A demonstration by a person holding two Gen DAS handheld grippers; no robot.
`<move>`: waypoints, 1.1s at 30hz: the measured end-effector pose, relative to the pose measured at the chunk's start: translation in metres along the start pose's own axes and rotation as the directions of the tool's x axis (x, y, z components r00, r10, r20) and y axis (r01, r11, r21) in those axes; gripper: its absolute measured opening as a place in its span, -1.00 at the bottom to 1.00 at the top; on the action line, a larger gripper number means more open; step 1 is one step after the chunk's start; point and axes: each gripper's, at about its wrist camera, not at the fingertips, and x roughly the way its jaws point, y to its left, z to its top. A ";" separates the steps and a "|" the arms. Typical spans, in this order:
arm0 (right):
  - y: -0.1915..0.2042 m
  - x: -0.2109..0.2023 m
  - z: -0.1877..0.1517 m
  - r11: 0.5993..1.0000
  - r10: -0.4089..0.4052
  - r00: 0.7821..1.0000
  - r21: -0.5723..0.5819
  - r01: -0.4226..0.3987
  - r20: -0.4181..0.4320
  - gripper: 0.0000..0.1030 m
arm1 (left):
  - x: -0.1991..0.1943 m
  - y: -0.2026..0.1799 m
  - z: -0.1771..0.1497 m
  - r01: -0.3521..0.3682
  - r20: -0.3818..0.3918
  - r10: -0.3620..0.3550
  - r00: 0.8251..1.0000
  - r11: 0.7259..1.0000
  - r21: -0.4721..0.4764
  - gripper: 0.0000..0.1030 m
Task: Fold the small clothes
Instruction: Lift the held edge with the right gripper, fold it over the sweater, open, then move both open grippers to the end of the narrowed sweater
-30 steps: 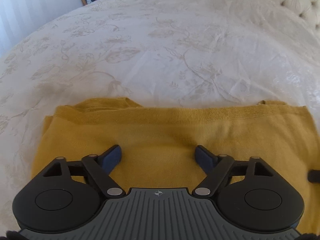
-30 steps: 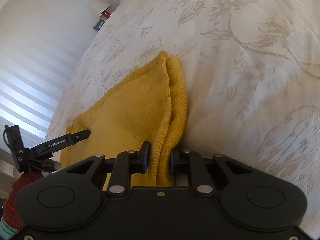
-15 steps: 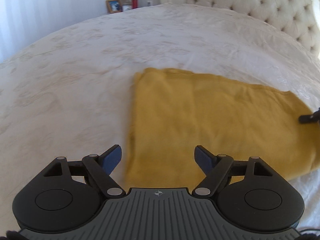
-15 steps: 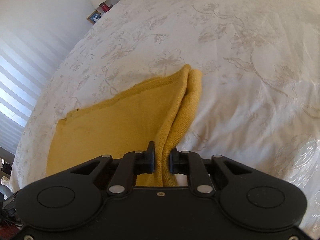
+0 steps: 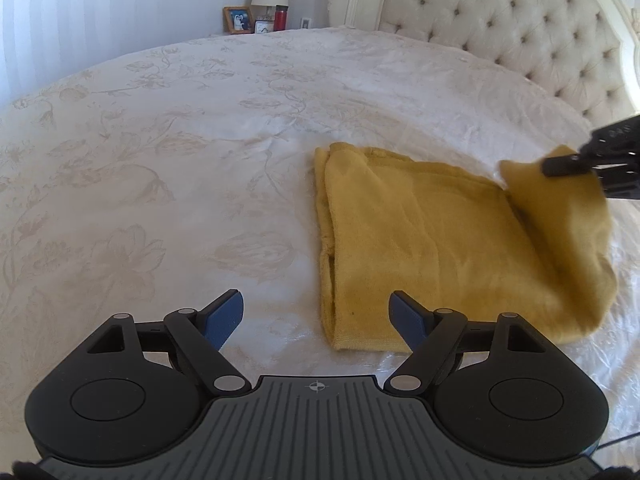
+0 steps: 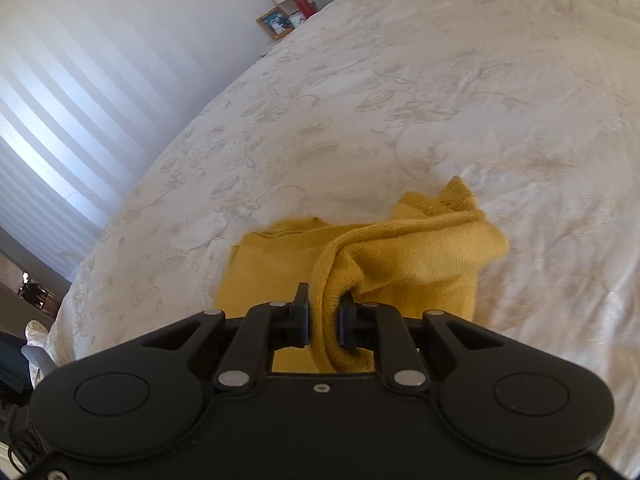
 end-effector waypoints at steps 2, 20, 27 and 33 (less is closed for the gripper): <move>0.019 0.016 -0.003 1.000 0.012 1.000 -0.004 -0.012 -0.009 -0.60 | -0.001 0.006 -0.001 0.006 0.011 -0.006 1.000 1.000 -0.007 0.54; 0.120 0.112 -0.042 0.984 -0.083 0.989 -0.168 0.061 -0.123 -0.32 | -0.011 0.063 -0.018 0.048 0.023 -0.045 0.999 0.989 -0.139 0.54; 0.098 0.078 -0.045 0.993 0.079 0.997 -0.081 -0.080 -0.024 -0.22 | -0.010 0.068 -0.018 0.054 0.018 -0.052 0.999 0.988 -0.142 0.54; 0.060 0.041 -0.047 0.998 0.011 0.996 -0.070 -0.005 0.086 -0.22 | -0.004 0.063 -0.015 0.048 -0.002 -0.048 0.999 0.990 -0.135 0.54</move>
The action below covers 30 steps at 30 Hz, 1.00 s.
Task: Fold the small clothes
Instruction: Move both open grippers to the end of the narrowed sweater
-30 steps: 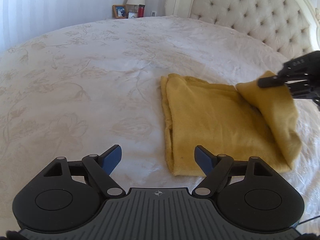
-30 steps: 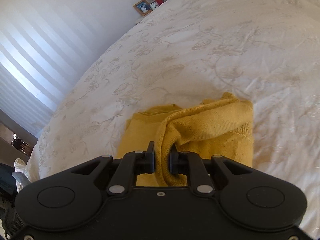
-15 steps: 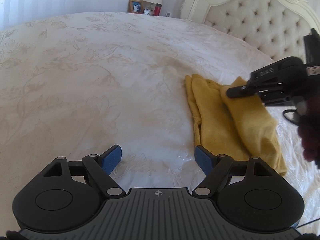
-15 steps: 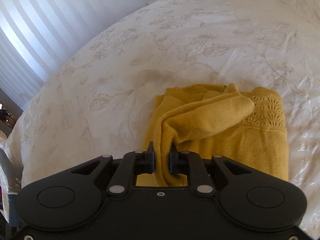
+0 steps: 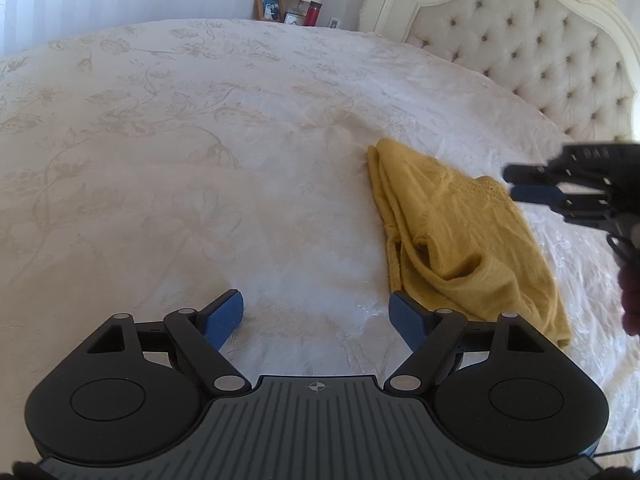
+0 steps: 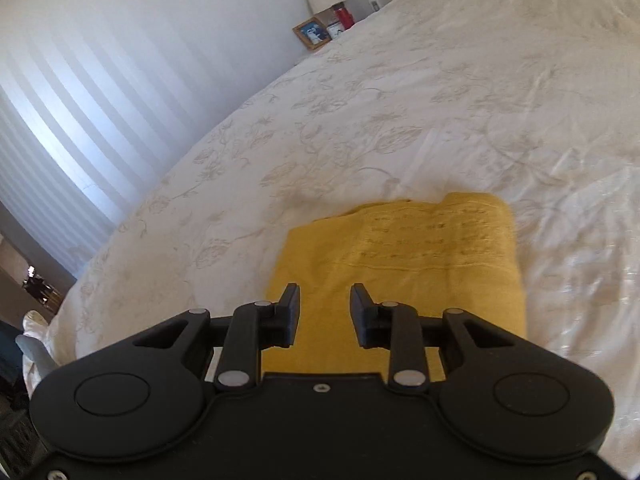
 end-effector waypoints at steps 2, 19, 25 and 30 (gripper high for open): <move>-0.007 -0.001 -0.010 0.998 -0.047 0.999 -0.036 0.046 -0.010 -0.22 | 0.002 -0.003 0.003 -0.005 -0.003 0.005 1.000 1.000 0.004 0.54; 0.055 -0.018 -0.142 0.850 0.088 0.995 -0.517 -0.099 -0.047 0.13 | 0.008 -0.088 0.010 0.058 0.039 -0.071 0.997 0.963 0.264 0.55; 0.040 -0.030 -0.129 0.879 0.072 0.997 -0.469 -0.079 -0.033 0.27 | 0.051 -0.090 0.011 0.005 -0.014 -0.001 1.000 0.969 0.247 0.55; 0.027 -0.046 -0.106 0.887 0.032 0.999 -0.461 -0.029 -0.003 0.41 | 0.077 -0.070 0.023 -0.030 -0.070 0.040 0.997 0.988 0.150 0.58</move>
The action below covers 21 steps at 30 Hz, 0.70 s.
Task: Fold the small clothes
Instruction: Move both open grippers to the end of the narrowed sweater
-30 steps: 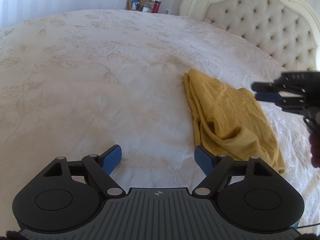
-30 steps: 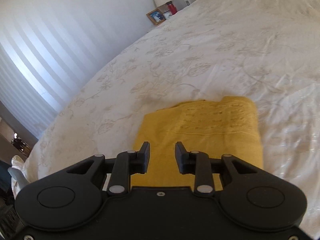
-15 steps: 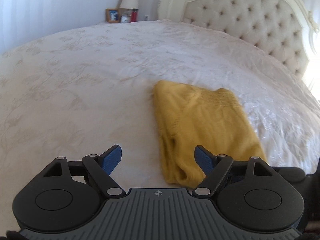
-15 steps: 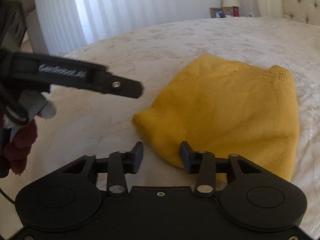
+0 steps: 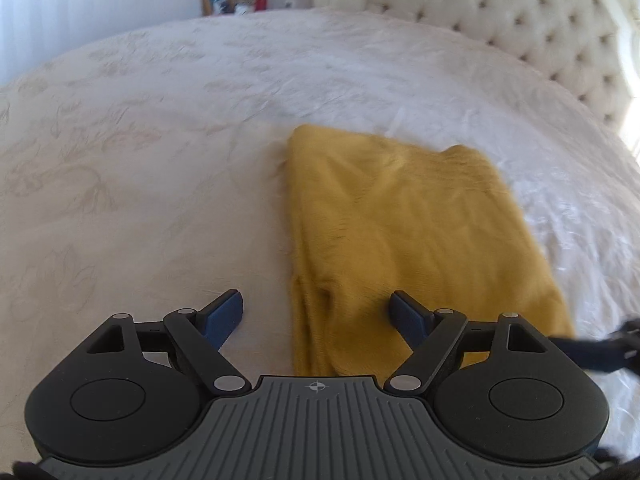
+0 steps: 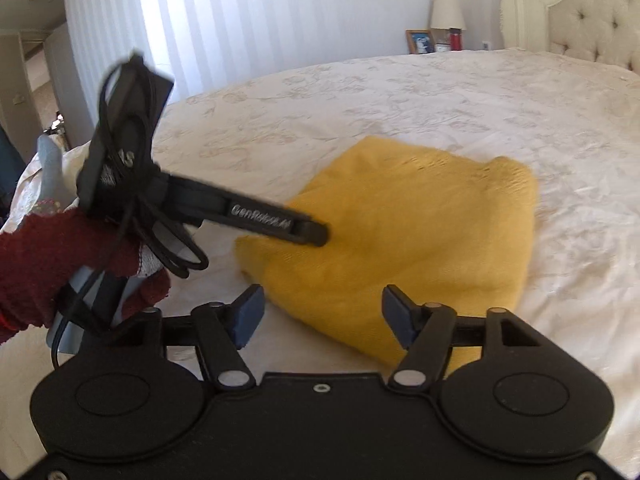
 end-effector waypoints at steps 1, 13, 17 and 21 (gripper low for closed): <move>-0.008 -0.004 0.003 1.000 -0.015 1.000 0.015 0.015 0.005 0.48 | 0.006 0.003 0.001 0.004 -0.020 -0.005 1.000 1.000 -0.014 0.62; -0.076 0.015 0.037 0.979 -0.134 0.990 0.151 0.139 -0.039 0.53 | 0.021 -0.007 0.002 -0.024 -0.082 0.025 0.996 1.000 0.008 1.00; -0.096 0.034 0.033 0.965 -0.135 0.986 0.214 0.152 -0.094 0.53 | 0.022 -0.006 0.003 -0.023 -0.084 0.023 0.996 1.000 0.008 1.00; -0.118 0.054 0.029 0.945 -0.115 0.984 0.289 0.150 -0.136 0.65 | 0.024 -0.007 0.006 -0.020 -0.088 0.021 0.996 1.000 0.010 1.00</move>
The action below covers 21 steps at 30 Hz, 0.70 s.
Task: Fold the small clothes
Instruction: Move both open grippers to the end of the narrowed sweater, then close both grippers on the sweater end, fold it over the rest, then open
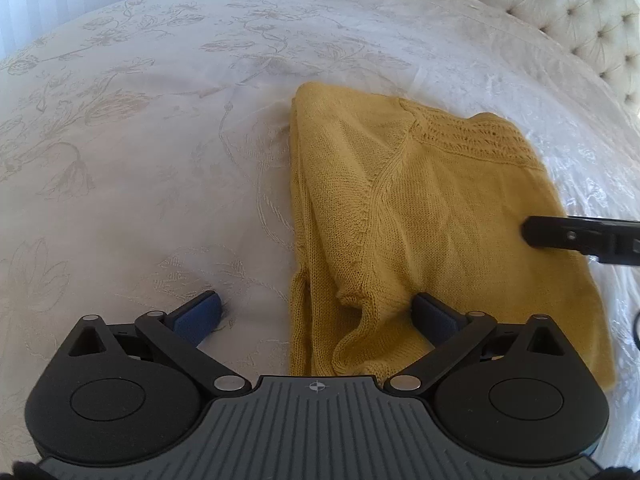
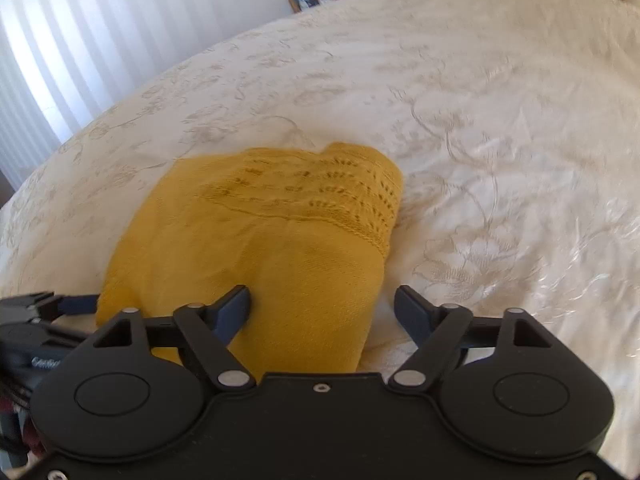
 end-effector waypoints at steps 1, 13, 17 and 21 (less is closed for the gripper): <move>-0.005 0.006 0.001 1.000 0.009 1.000 0.026 -0.009 -0.007 0.72 | 0.000 0.000 0.000 0.002 0.000 -0.002 1.000 1.000 0.000 1.00; -0.047 0.020 0.005 0.909 0.286 0.954 0.290 -0.300 0.090 0.97 | 0.003 0.002 0.002 0.156 0.067 -0.152 0.986 0.986 -0.056 0.98; -0.053 0.020 -0.002 0.857 0.397 0.912 0.314 -0.409 0.103 0.97 | 0.007 -0.005 0.003 0.297 0.059 -0.295 0.954 0.954 -0.042 0.98; -0.053 0.013 -0.013 0.833 0.467 0.880 0.294 -0.469 0.082 0.97 | 0.005 -0.003 -0.004 0.350 0.053 -0.348 0.936 0.936 -0.025 0.97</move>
